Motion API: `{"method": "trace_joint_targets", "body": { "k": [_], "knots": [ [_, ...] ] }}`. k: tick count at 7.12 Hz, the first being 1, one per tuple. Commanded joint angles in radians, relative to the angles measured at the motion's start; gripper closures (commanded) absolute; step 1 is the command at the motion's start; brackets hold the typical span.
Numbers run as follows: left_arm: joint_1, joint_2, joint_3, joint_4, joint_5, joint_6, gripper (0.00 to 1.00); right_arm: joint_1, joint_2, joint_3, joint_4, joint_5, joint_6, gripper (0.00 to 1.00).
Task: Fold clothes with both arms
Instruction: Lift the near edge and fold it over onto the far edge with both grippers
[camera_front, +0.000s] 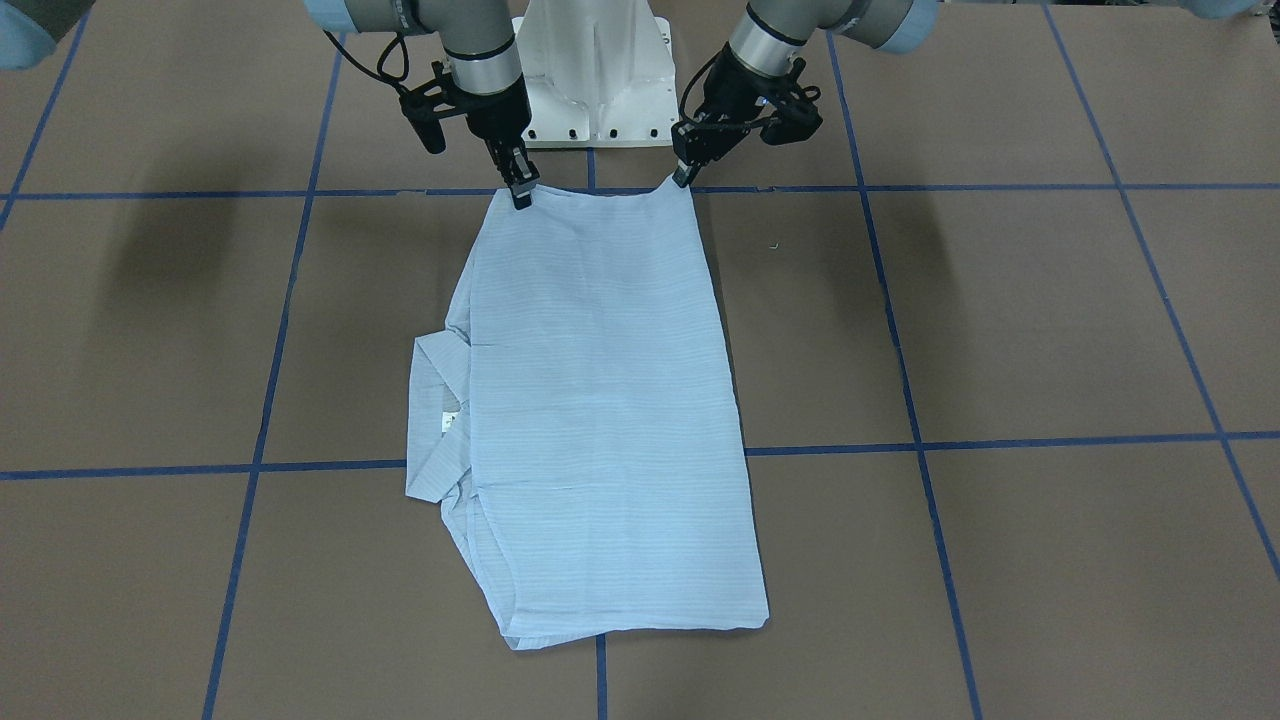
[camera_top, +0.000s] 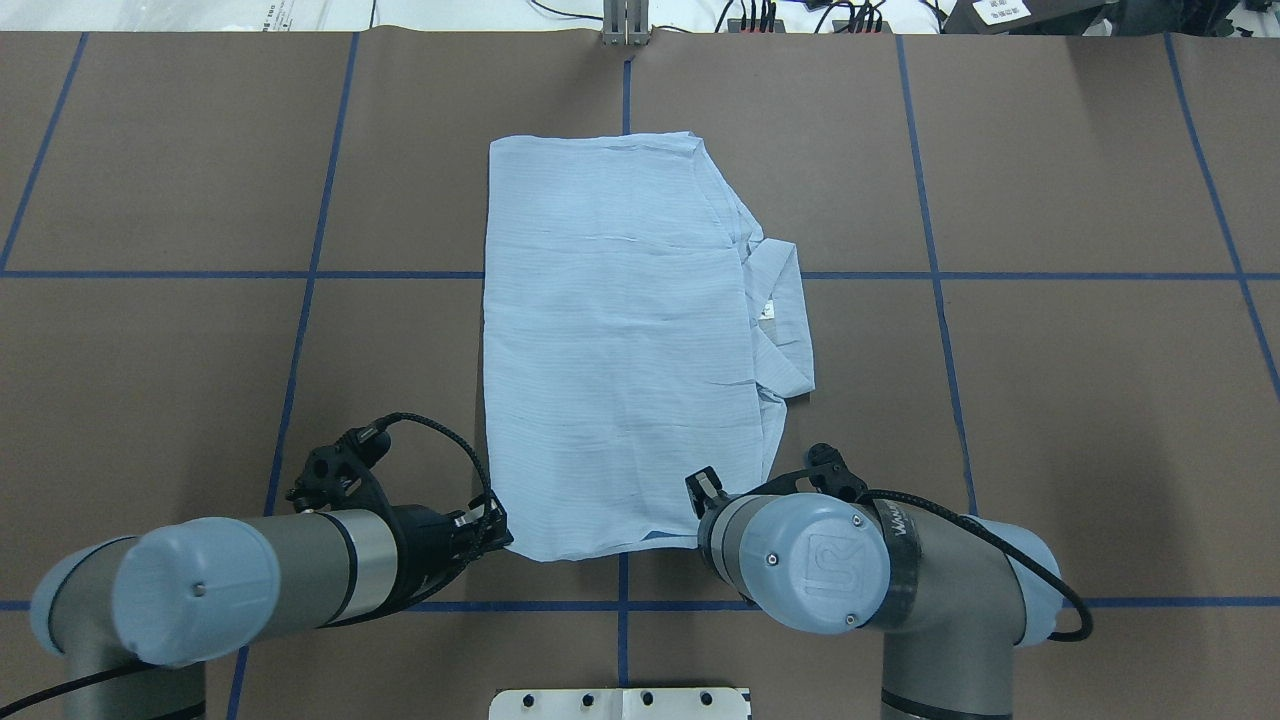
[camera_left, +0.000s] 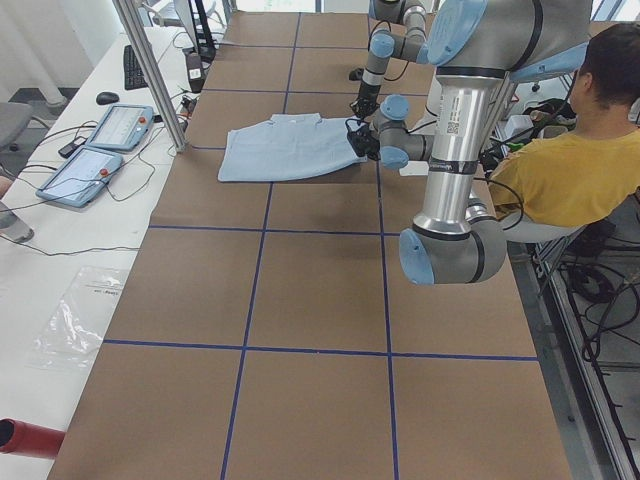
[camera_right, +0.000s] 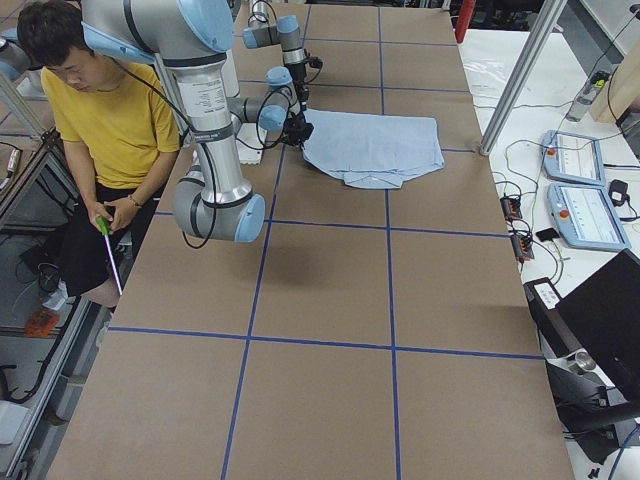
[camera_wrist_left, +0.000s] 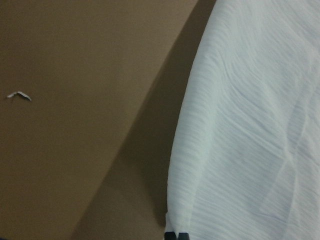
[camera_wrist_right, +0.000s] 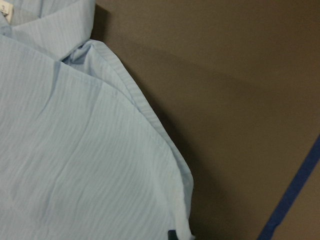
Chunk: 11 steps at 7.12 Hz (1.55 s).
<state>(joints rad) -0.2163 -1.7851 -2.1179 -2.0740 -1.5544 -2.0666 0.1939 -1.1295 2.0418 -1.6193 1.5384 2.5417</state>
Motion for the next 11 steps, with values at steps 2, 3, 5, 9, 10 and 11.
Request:
{"method": "trace_joint_targets", "body": {
  "k": [2, 3, 5, 9, 10, 11],
  "knots": [
    [-0.011, 0.004, -0.176, 0.083, -0.032, -0.027, 1.00, 0.054, 0.052, 0.135, -0.177, 0.011, -0.093, 1.00],
    [-0.076, -0.031, -0.113, 0.083, -0.038, 0.020, 1.00, 0.102, 0.069, 0.117, -0.169, 0.009, -0.203, 1.00],
    [-0.229, -0.157, 0.046, 0.077, -0.116, 0.110, 1.00, 0.273, 0.172, -0.036, -0.115, 0.145, -0.337, 1.00],
    [-0.468, -0.329, 0.460, -0.082, -0.200, 0.343, 1.00, 0.488, 0.411, -0.624, 0.161, 0.339, -0.547, 1.00],
    [-0.480, -0.342, 0.598, -0.212, -0.200, 0.356, 1.00, 0.519, 0.477, -0.784, 0.232, 0.385, -0.611, 1.00],
    [-0.483, -0.359, 0.684, -0.288, -0.200, 0.361, 1.00, 0.524, 0.493, -0.880, 0.295, 0.388, -0.685, 1.00]
  ]
}}
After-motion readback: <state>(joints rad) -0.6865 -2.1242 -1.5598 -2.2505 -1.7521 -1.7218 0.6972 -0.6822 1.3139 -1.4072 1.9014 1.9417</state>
